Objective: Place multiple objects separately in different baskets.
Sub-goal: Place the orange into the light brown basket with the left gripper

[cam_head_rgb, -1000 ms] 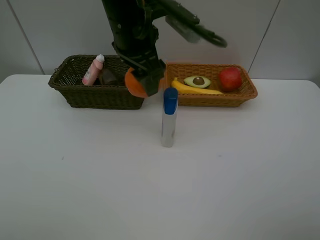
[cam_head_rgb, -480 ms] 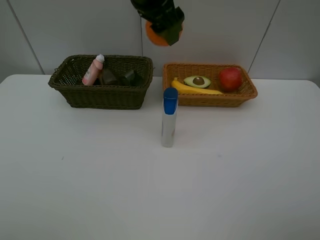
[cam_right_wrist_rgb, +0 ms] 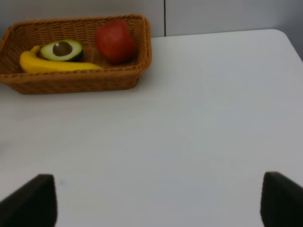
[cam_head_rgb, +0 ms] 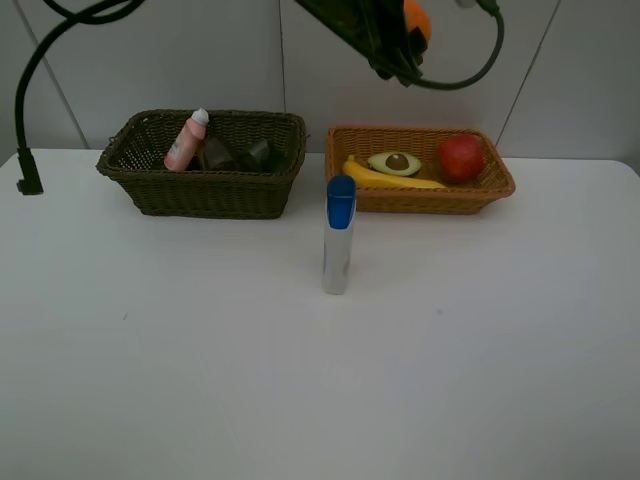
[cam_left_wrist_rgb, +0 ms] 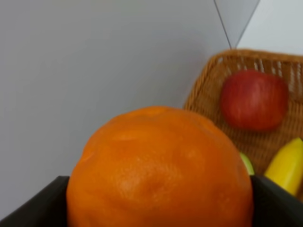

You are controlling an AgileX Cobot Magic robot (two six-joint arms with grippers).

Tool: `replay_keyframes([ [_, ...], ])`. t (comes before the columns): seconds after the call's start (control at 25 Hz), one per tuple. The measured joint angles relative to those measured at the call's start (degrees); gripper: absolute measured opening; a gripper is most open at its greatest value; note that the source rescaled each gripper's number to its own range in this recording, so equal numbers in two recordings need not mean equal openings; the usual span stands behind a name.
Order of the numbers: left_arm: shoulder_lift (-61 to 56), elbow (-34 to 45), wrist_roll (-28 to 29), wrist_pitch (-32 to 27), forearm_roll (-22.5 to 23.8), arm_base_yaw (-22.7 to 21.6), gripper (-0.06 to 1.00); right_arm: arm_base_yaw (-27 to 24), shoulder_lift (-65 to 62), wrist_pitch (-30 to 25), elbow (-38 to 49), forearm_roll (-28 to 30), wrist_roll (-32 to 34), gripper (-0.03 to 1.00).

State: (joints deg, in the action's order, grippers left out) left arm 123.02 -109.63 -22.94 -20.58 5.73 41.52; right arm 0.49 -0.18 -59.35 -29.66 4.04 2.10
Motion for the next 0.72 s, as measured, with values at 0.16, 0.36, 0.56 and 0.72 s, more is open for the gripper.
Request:
replay_keyframes([
  [0.16,4.69,0.0,-0.17,8.44,0.0,-0.29,0.92,0.0,0.0,0.0,0.0,0.0,0.0,0.85],
  [0.36,10.04,0.0,-0.17,15.01,0.0,-1.05,0.92,0.0,0.0,0.0,0.0,0.0,0.0,0.85],
  [0.56,13.74,0.0,-0.17,18.05,-0.87,-2.24,0.92,0.0,0.0,0.0,0.0,0.0,0.0,0.85],
  [0.72,15.39,0.0,-0.17,18.93,-2.33,-2.82,0.92,0.0,0.0,0.0,0.0,0.0,0.0,0.85],
])
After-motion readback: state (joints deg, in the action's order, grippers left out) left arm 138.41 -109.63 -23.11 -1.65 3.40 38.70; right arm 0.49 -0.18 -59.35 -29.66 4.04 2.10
